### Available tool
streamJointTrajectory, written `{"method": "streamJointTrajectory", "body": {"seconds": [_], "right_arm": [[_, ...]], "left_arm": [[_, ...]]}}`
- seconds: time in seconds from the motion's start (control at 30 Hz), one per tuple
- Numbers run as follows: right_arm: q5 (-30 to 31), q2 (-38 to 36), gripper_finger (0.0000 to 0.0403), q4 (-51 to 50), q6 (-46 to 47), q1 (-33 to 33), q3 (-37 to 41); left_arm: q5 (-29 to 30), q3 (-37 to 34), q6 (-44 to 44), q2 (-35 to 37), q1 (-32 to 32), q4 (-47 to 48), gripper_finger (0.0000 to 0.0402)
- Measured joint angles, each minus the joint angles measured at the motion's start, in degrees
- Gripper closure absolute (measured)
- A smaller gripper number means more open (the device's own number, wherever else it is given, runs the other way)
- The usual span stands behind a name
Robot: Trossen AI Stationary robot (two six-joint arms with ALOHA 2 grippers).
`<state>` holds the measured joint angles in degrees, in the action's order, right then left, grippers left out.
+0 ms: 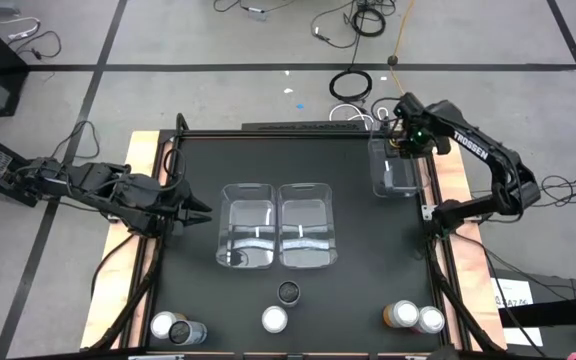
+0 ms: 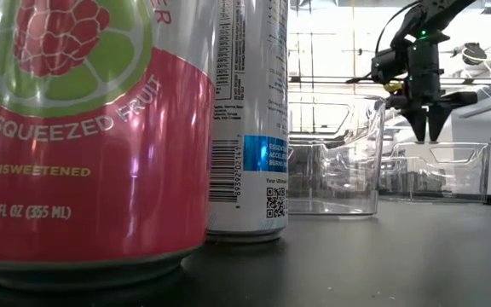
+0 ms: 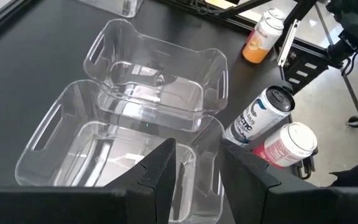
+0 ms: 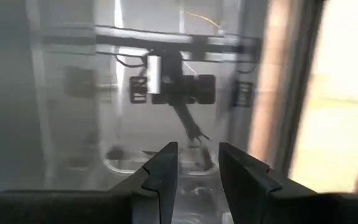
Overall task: Sort soda cans
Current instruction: Move the top transparent bin to the middle right of the table
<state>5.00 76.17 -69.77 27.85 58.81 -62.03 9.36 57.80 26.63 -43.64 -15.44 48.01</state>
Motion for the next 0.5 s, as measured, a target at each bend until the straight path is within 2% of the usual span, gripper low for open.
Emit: {"method": "streamJointTrajectory", "body": {"seconds": [0.27,0.5], "right_arm": [[-5.5,0.0,0.0293,10.1,3.7,-5.3,0.5],[-5.3,3.0,0.0293,15.6,6.2,-10.5,0.5]], "left_arm": [[0.7,0.0,0.1,0.0,0.0,0.0,0.0273],[1.5,0.0,0.0,0.0,0.0,0.0,0.0273]]}}
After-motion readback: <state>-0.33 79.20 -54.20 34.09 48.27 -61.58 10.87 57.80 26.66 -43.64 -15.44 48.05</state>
